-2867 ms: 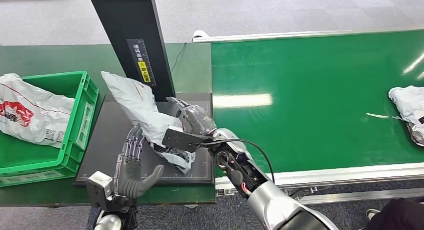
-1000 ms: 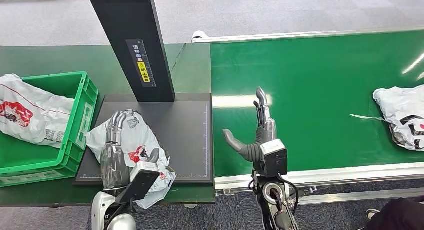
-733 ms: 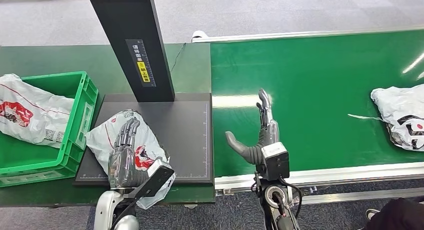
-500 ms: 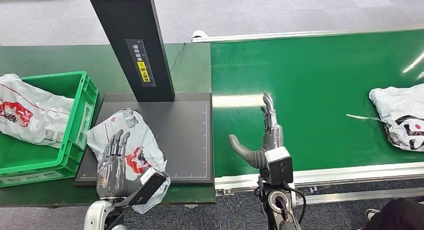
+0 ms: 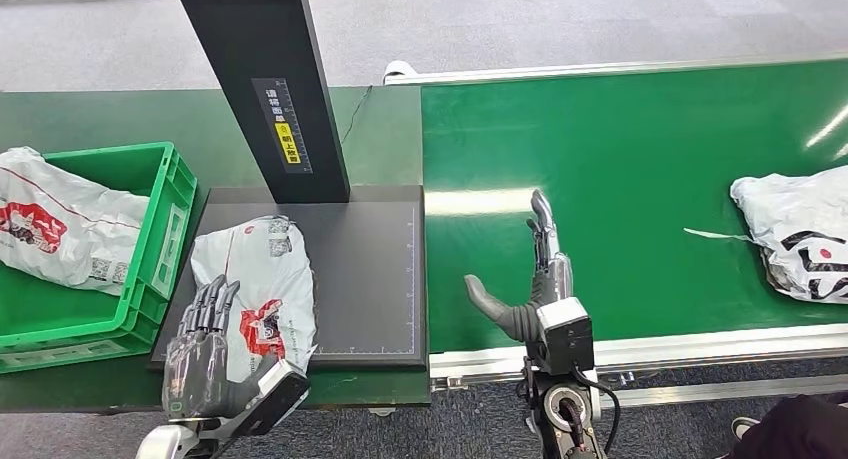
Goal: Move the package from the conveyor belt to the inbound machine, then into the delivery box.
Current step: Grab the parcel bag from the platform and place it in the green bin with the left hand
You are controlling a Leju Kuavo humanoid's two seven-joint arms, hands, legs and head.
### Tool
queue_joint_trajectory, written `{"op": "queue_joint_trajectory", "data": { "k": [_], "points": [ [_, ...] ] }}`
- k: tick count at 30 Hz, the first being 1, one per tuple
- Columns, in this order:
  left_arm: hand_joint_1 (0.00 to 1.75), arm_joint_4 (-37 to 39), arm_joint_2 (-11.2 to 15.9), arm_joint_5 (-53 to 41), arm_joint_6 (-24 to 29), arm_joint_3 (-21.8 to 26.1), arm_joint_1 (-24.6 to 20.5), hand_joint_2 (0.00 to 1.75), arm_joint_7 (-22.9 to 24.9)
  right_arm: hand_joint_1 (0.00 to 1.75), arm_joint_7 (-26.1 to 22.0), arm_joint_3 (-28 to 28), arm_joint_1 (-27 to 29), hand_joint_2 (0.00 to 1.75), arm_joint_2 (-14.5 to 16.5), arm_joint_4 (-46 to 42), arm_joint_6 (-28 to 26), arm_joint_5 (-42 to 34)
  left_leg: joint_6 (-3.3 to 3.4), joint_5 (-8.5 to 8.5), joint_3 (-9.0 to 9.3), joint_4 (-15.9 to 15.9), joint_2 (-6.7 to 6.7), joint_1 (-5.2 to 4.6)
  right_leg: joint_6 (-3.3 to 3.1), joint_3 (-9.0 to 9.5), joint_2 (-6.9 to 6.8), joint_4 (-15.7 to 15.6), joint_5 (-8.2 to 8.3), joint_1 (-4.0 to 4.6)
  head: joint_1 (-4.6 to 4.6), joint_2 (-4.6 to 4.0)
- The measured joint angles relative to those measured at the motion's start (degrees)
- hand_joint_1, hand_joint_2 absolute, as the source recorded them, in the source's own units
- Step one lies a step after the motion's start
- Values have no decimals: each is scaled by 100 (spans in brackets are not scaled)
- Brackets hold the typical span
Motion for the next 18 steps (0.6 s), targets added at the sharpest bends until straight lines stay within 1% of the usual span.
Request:
{"op": "queue_joint_trajectory", "data": {
  "k": [5,9,18],
  "points": [
    [0,24,-1,130,-191,-196,1,175,-179,0,0,-17,-15,175,0,0,79,-8,0,0,-1,0,0,0,0,0,0,0,0,0,1,0],
    [0,155,-9,113,-346,-356,-57,175,-174,0,0,-19,-64,175,0,0,109,-22,0,0,0,0,-1,0,0,1,0,-1,0,0,1,0],
    [0,948,-37,36,-690,-610,-434,175,-43,0,18,14,-301,175,17,112,275,-45,0,1,2,0,0,0,0,3,0,0,2,0,-1,-1]
  ]
}}
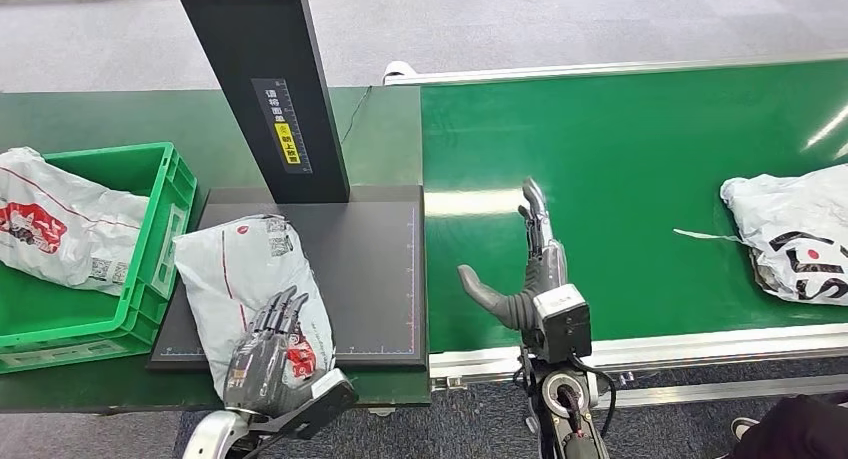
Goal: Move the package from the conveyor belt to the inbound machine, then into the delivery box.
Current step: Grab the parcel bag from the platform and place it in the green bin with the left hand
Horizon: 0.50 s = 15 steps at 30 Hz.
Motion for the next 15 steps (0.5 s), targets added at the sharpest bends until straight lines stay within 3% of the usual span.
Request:
{"op": "queue_joint_trajectory", "data": {
  "k": [2,4,6,8,15],
  "points": [
    [1,184,3,15,-34,-28,-60,175,0,0,2,8,-44,175,0,59,12,-16,0,0,0,0,0,0,0,0,0,0,0,0,0,1],
    [71,336,7,32,-59,-49,-112,175,0,0,1,12,-65,175,0,103,15,-34,0,0,0,0,-1,0,0,1,-1,0,0,0,1,1],
    [152,453,13,41,-79,-57,-157,175,-1,0,1,15,-70,175,0,130,20,-47,0,0,-1,0,-1,0,0,2,-1,0,0,0,1,1],
    [165,547,20,45,-82,-58,-201,175,0,0,0,16,-71,175,0,147,32,-50,0,0,0,0,-1,0,0,3,-1,0,0,0,1,0],
    [170,639,20,132,200,-34,-327,175,-94,0,1,20,-64,175,2,165,59,-50,0,1,3,0,-2,0,0,12,-2,-1,0,0,1,1]
  ]
}}
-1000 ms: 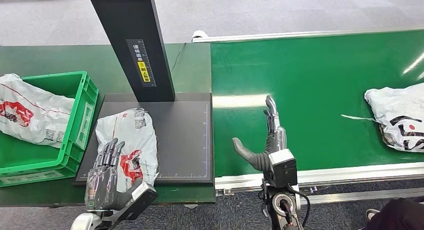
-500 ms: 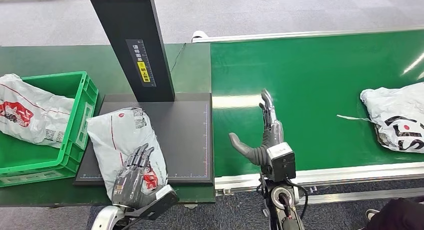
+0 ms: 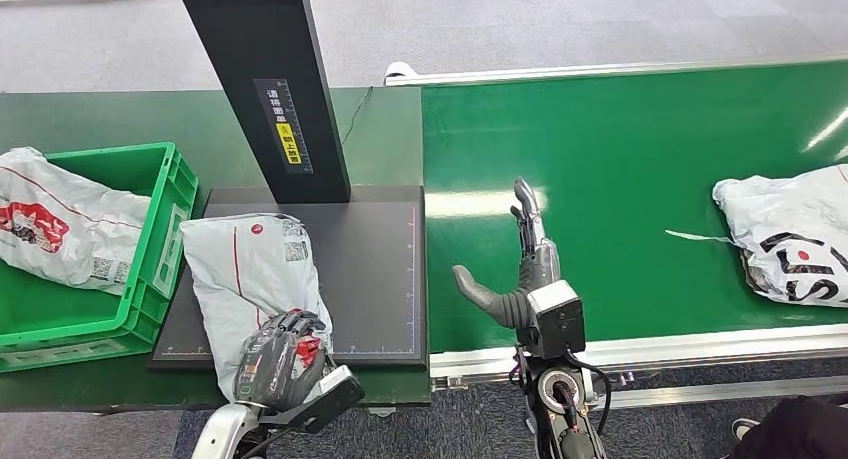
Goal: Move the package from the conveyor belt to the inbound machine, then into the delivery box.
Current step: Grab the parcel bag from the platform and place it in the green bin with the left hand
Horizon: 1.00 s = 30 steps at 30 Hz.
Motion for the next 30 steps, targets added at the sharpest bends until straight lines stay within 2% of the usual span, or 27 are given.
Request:
{"op": "queue_joint_trajectory", "data": {
  "k": [10,15,18,23,27,30],
  "points": [
    [175,-408,-91,474,909,122,-1,175,-445,0,16,0,105,175,14,9,-52,37,0,0,1,0,0,1,0,-5,1,1,0,1,-1,-1],
    [175,-869,-160,1074,1920,157,87,175,-954,0,16,0,133,175,23,28,-63,58,0,0,-1,0,0,0,0,-7,1,0,0,0,-1,0],
    [175,-1165,-186,1271,2158,170,143,175,-1105,0,15,0,134,175,31,57,-66,68,0,0,-2,0,0,0,0,-6,1,0,0,0,-1,0],
    [175,-1723,-303,2012,2627,241,297,175,-1949,0,-7,-5,126,175,46,121,-92,70,0,0,-2,0,1,1,0,-6,0,1,0,1,-1,0],
    [175,-2263,-479,2478,2671,389,421,175,-2579,0,-63,-10,83,175,50,208,-129,58,0,0,-6,0,1,1,0,-7,0,1,0,1,-1,-1],
    [175,-2797,-577,2888,2685,497,483,175,-2780,0,-119,-17,35,175,50,313,-161,35,0,0,-4,0,1,1,0,-7,0,0,0,1,-1,0]
  ]
}}
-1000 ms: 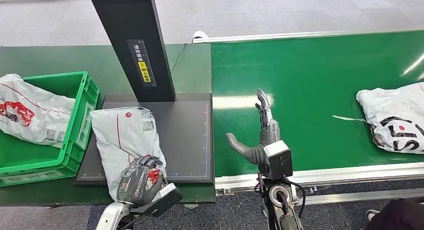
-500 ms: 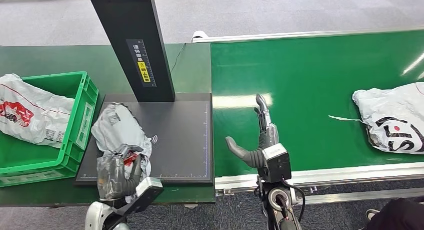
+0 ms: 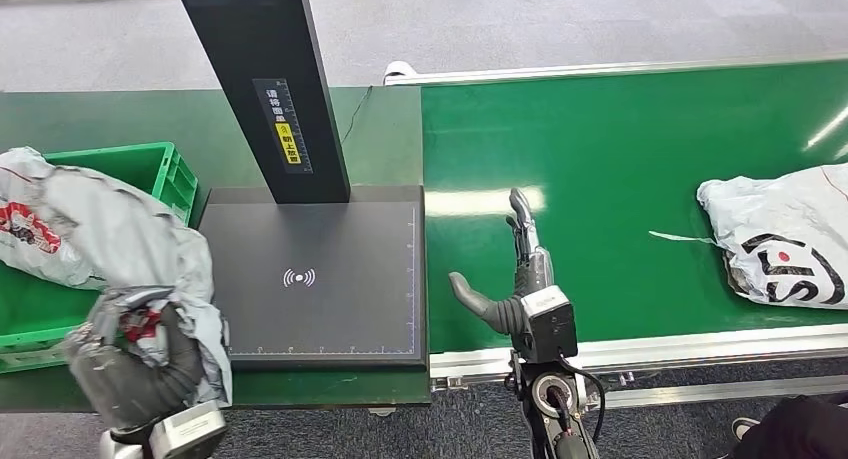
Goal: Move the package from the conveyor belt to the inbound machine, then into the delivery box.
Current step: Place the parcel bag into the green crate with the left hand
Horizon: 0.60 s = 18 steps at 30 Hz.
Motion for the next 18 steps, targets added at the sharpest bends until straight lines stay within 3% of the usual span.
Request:
{"op": "queue_joint_trajectory", "data": {
  "k": [6,18],
  "points": [
    [175,-627,-63,154,10,72,72,175,-29,0,-35,-5,-51,175,0,151,-5,-15,0,0,-2,0,0,0,0,1,0,0,0,0,-1,-1],
    [175,-1016,-113,191,8,151,101,175,-29,0,-75,-5,-100,175,9,297,-11,-15,0,0,2,0,-1,0,0,0,0,0,0,0,0,-1]
  ]
}}
